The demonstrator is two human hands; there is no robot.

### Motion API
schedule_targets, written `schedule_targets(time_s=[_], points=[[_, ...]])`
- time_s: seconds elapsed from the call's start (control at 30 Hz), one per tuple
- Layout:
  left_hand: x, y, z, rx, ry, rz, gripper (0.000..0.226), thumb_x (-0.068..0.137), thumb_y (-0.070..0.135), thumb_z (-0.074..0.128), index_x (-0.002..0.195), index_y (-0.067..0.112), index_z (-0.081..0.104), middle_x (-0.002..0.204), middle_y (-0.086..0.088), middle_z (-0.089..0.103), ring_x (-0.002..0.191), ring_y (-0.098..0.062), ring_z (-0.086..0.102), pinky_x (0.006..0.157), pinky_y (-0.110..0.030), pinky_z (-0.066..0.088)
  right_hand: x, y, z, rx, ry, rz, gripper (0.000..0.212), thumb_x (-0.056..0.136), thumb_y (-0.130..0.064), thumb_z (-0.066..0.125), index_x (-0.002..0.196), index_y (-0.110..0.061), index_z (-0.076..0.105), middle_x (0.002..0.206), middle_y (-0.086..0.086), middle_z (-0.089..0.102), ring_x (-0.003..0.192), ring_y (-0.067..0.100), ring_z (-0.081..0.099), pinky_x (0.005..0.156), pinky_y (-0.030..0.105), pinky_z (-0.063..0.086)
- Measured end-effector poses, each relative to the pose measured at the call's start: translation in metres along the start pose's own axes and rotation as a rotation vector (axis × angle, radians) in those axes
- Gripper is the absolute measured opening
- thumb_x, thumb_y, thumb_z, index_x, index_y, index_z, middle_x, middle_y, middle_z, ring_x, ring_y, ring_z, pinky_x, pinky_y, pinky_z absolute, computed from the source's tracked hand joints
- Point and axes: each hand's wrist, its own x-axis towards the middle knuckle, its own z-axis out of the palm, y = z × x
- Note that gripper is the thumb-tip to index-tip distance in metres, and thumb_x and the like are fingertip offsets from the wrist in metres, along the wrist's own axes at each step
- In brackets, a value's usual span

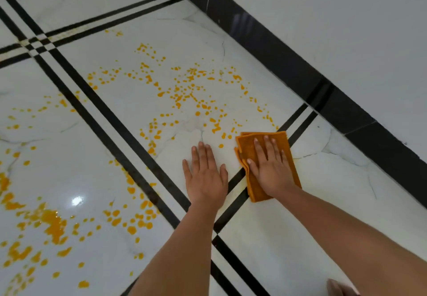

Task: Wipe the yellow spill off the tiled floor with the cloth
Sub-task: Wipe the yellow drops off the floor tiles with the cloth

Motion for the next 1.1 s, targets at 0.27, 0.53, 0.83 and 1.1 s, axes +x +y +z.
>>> schedule_targets(time_s=[0.27, 0.53, 0.83, 1.1], points=[[0.015, 0.009, 0.032, -0.01, 0.319, -0.136, 0.064, 0.093, 0.042, 0.023, 0.144, 0.003, 0.024, 0.151, -0.011, 0.025, 0.141, -0.023, 0.018, 0.112, -0.044, 0.007, 0.072, 0.002, -0.008, 0.101, 0.121, -0.162, 0.059, 0.091, -0.06, 0.003, 0.145, -0.04, -0.011, 0.158, 0.009, -0.002, 0.144, 0.034, -0.005, 0.112, 0.056, 0.001], [0.019, 0.014, 0.033, 0.096, 0.284, -0.195, 0.064, 0.094, 0.042, 0.022, 0.146, 0.006, 0.021, 0.154, -0.009, 0.017, 0.142, -0.02, 0.009, 0.113, -0.044, 0.005, 0.089, 0.041, -0.006, 0.017, 0.166, -0.397, 0.059, 0.089, -0.064, 0.004, 0.145, -0.045, 0.0, 0.158, 0.003, 0.009, 0.143, 0.036, 0.009, 0.108, 0.063, 0.016], [0.018, 0.015, 0.03, 0.101, 0.261, -0.219, 0.065, 0.094, 0.043, 0.021, 0.148, 0.007, 0.019, 0.155, -0.009, 0.016, 0.143, -0.019, 0.006, 0.112, -0.045, 0.008, 0.06, 0.084, 0.002, -0.033, 0.129, -0.63, 0.057, 0.09, -0.064, 0.011, 0.145, -0.047, 0.011, 0.156, 0.002, 0.015, 0.142, 0.032, 0.015, 0.106, 0.062, 0.023], [0.016, 0.016, 0.031, 0.089, 0.272, -0.216, 0.065, 0.093, 0.043, 0.023, 0.147, 0.007, 0.02, 0.155, -0.008, 0.018, 0.143, -0.019, 0.008, 0.112, -0.046, 0.009, 0.115, -0.008, -0.016, 0.047, 0.167, -0.462, 0.059, 0.089, -0.063, 0.015, 0.144, -0.047, 0.008, 0.158, 0.002, 0.009, 0.144, 0.033, 0.004, 0.11, 0.061, 0.007]])
